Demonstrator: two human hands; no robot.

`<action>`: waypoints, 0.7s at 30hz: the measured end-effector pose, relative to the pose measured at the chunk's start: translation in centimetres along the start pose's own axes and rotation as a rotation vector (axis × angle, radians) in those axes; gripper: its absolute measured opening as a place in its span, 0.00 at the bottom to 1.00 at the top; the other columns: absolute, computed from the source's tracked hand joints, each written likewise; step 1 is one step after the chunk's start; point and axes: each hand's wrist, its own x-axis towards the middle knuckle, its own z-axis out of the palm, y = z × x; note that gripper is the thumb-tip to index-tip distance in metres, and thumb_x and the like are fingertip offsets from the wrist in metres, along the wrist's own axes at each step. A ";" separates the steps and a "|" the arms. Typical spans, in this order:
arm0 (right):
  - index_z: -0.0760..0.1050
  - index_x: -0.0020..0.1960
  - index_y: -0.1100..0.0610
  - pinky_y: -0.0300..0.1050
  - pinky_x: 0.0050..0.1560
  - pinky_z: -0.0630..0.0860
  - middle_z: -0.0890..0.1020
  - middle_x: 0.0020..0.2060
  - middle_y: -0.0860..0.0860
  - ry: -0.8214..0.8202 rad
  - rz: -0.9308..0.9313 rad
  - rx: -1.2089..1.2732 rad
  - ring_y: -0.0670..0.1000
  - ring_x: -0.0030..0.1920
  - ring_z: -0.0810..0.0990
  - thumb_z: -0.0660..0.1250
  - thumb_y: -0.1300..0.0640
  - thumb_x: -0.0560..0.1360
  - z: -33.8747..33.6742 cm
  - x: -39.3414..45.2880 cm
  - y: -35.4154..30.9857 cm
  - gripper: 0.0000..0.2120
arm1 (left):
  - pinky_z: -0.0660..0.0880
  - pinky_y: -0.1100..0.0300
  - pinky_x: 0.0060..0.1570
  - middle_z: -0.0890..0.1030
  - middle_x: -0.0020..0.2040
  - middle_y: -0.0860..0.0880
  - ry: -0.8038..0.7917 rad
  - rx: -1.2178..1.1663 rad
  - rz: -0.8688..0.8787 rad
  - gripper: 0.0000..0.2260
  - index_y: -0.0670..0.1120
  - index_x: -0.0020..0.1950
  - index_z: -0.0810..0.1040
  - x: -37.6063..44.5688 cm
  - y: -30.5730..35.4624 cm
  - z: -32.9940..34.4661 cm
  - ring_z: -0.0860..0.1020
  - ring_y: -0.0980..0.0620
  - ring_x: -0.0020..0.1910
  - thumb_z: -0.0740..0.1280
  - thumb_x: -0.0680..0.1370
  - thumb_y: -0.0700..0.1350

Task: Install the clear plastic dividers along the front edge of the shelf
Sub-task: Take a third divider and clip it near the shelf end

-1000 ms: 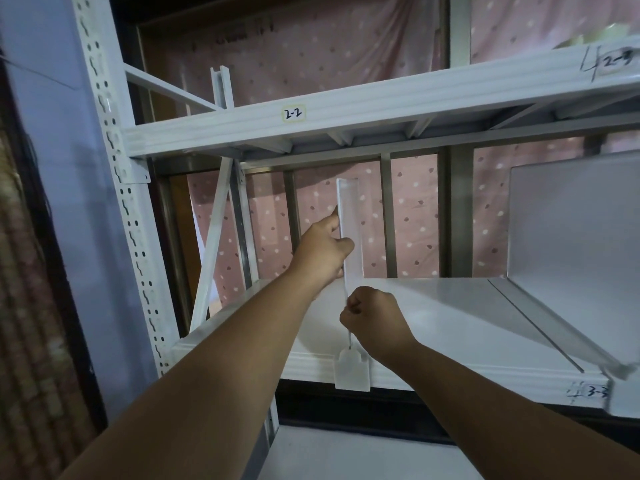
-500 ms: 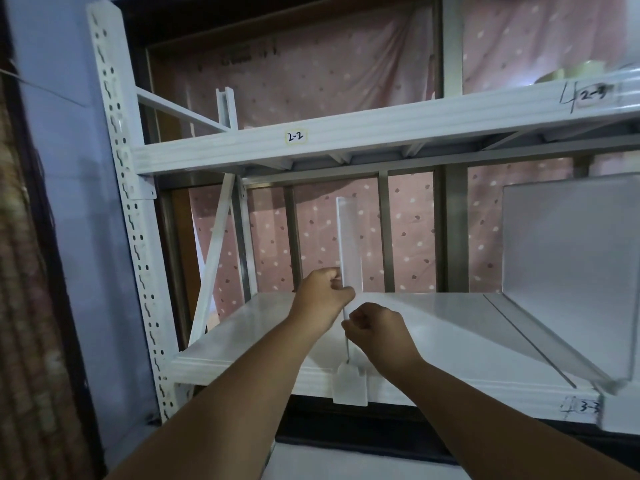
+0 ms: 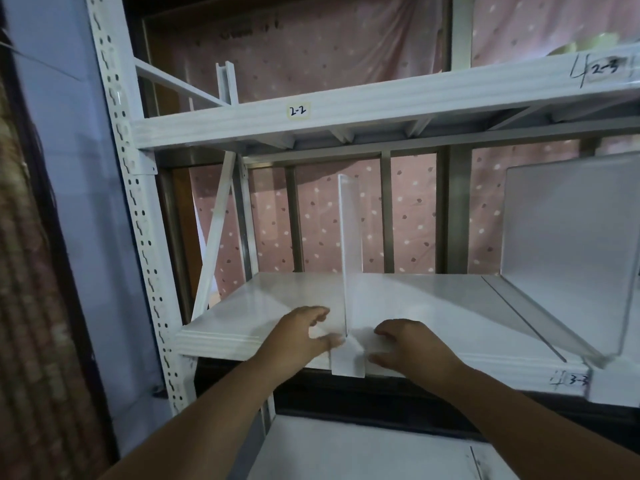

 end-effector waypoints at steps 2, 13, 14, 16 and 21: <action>0.80 0.59 0.51 0.40 0.53 0.76 0.82 0.53 0.47 -0.012 -0.054 -0.006 0.48 0.52 0.80 0.73 0.43 0.72 0.5 -0.5 -0.3 0.19 | 0.72 0.56 0.72 0.78 0.70 0.54 -0.034 0.127 0.016 0.33 0.50 0.76 0.77 -0.7 -1.3 1.2 0.76 0.54 0.69 0.78 0.74 0.60; 0.83 0.54 0.55 0.43 0.52 0.77 0.84 0.49 0.51 0.107 -0.168 -0.074 0.51 0.48 0.81 0.71 0.50 0.75 2.5 0.4 -0.1 0.11 | 0.68 0.59 0.74 0.80 0.71 0.51 0.204 0.115 0.135 0.22 0.46 0.71 0.82 -1.9 -3.3 4.3 0.75 0.52 0.71 0.77 0.79 0.48; 0.83 0.53 0.55 0.46 0.51 0.78 0.84 0.47 0.50 0.114 -0.174 -0.075 0.51 0.47 0.81 0.71 0.49 0.75 2.6 0.5 -0.1 0.11 | 0.68 0.60 0.73 0.81 0.69 0.51 0.279 0.087 0.134 0.19 0.46 0.69 0.83 -2.5 -3.6 4.8 0.76 0.53 0.69 0.77 0.78 0.47; 0.83 0.51 0.55 0.48 0.50 0.78 0.83 0.46 0.50 0.129 -0.194 -0.081 0.50 0.46 0.80 0.72 0.49 0.74 2.8 0.7 0.3 0.11 | 0.70 0.65 0.67 0.82 0.62 0.54 0.463 -0.017 0.098 0.13 0.49 0.62 0.85 -4.4 -4.6 6.9 0.77 0.58 0.63 0.77 0.78 0.45; 0.84 0.50 0.54 0.49 0.48 0.78 0.83 0.44 0.49 0.147 -0.222 -0.086 0.50 0.45 0.80 0.74 0.49 0.73 3.0 0.9 0.6 0.10 | 0.79 0.58 0.56 0.85 0.46 0.43 0.496 -1.163 -0.494 0.04 0.43 0.50 0.82 -7.5 -3.5 14.5 0.83 0.46 0.47 0.75 0.78 0.38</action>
